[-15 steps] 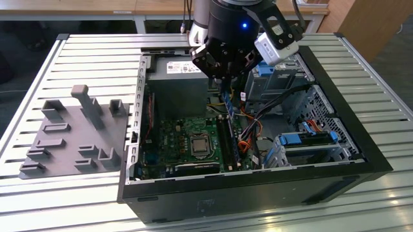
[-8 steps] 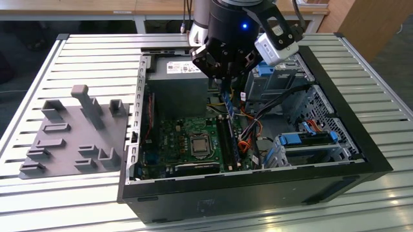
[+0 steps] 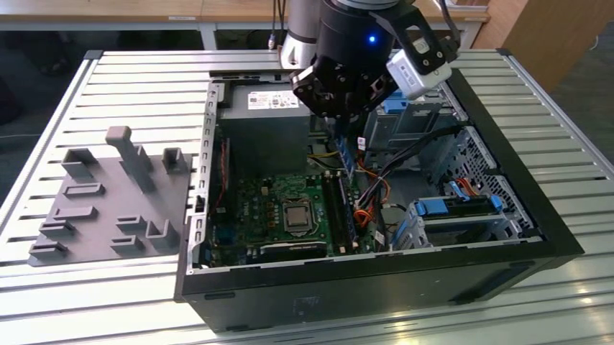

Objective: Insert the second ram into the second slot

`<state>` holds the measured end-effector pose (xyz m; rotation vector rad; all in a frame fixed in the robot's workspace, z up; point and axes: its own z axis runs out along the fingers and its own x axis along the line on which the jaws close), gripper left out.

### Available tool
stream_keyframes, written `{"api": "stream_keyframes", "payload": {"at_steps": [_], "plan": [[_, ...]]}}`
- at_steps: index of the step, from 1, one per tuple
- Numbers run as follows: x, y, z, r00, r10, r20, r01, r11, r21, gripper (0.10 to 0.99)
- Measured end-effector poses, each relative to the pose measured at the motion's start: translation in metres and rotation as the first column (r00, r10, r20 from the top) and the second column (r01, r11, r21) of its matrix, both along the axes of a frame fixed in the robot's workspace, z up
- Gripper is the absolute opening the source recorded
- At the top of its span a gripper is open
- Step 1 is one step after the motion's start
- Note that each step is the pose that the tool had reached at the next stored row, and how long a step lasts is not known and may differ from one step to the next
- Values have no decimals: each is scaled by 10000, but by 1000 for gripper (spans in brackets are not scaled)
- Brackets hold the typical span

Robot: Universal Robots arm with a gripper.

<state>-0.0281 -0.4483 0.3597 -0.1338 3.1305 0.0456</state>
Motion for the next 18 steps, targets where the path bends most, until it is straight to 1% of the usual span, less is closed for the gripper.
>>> {"api": "stream_keyframes", "payload": {"at_steps": [5, 7, 11, 18], "plan": [[20, 1, 0, 10000, -1, -10, 1, 10000, 0, 137], [42, 8, 0, 10000, 0, -20, 0, 10000, 1, 137], [43, 9, -4, 10000, -3, -20, 3, 10000, 13, 137], [44, 11, -50, 10000, -81, -21, 81, 10000, 18, 137]]}}
